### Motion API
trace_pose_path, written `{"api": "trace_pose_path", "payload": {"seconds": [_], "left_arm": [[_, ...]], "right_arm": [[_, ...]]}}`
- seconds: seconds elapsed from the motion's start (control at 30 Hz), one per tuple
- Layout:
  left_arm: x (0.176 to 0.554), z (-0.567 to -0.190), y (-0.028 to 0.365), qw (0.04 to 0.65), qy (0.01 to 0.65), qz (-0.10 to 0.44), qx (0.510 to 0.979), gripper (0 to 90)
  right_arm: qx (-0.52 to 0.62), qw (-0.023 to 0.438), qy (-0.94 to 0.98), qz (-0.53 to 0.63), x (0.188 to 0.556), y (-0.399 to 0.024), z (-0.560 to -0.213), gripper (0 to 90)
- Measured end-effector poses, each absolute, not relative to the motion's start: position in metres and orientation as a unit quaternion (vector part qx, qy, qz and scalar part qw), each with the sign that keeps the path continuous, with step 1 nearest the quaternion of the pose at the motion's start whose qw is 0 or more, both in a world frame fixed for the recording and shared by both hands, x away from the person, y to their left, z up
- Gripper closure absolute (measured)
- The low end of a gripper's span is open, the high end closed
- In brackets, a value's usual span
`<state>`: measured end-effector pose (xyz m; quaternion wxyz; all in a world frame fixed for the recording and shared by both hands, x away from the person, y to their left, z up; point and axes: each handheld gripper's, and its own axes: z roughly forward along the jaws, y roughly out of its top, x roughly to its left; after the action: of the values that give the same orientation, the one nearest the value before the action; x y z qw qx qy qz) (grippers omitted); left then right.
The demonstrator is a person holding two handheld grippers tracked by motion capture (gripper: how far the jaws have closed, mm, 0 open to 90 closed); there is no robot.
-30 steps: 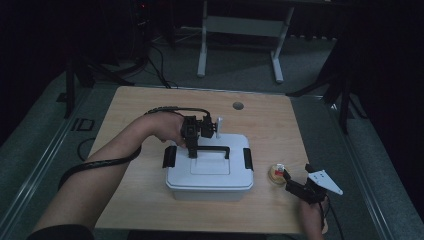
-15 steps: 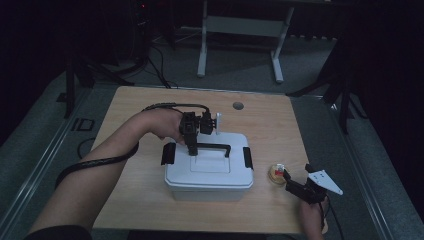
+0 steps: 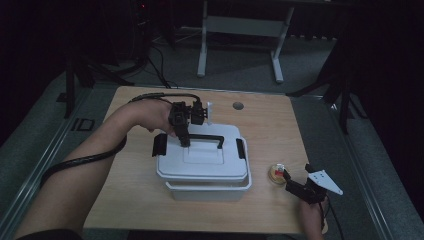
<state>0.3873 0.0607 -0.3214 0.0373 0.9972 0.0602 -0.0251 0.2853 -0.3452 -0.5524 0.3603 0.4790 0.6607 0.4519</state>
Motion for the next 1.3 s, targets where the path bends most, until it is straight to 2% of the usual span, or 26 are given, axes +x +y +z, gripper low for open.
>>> {"api": "trace_pose_path", "payload": {"seconds": [0.83,1.3], "left_arm": [[0.387,-0.290,0.173,0.083,0.170,0.007,0.982,83.6],[0.367,-0.285,0.274,0.089,0.275,0.026,0.957,83.6]], "right_arm": [[0.480,0.362,0.663,0.445,0.286,-0.343,-0.552,11.4],[0.481,0.364,0.666,0.440,0.286,-0.342,-0.552,11.4]]}}
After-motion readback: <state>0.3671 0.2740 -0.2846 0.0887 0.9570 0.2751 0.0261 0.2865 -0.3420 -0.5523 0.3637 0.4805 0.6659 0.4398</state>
